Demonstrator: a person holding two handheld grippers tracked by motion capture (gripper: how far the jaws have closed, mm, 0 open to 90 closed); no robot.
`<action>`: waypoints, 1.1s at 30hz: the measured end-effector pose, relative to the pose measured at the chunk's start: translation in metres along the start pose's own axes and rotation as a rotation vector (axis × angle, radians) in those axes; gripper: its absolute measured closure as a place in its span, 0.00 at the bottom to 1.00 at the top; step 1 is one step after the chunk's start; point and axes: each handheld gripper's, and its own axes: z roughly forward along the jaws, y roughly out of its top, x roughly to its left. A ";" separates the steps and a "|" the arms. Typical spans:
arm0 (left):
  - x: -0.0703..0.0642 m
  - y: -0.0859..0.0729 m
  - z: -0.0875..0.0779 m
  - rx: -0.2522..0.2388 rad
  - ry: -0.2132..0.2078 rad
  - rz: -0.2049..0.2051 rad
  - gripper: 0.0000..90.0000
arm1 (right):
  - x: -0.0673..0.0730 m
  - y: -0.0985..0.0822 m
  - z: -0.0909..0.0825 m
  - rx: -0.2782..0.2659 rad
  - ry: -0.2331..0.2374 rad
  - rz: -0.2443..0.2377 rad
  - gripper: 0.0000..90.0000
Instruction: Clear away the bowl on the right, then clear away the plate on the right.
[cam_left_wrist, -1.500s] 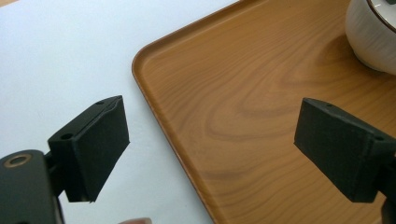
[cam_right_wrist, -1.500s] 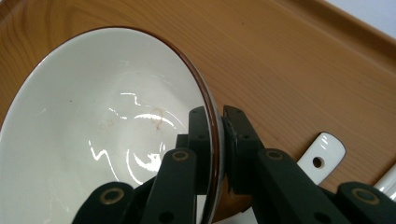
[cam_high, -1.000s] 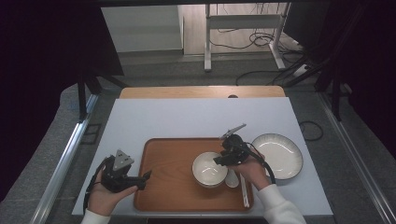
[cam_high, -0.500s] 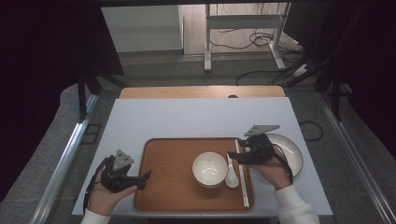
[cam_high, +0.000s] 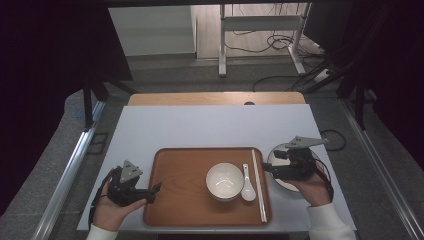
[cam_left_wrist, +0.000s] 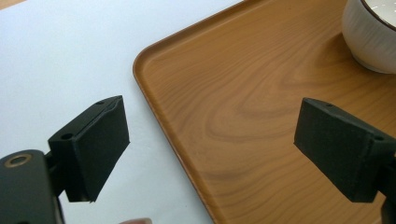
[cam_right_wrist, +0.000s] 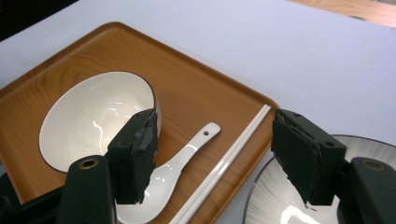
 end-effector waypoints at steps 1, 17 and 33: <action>0.001 0.000 0.000 0.000 0.001 0.000 0.11 | 0.000 -0.001 -0.003 -0.003 -0.001 0.002 0.35; -0.003 0.002 0.000 -0.011 -0.013 0.014 0.11 | -0.036 -0.038 -0.032 0.024 -0.077 0.049 0.32; -0.002 0.002 0.002 -0.010 -0.018 0.013 0.11 | -0.079 -0.055 -0.048 0.005 -0.164 0.168 0.30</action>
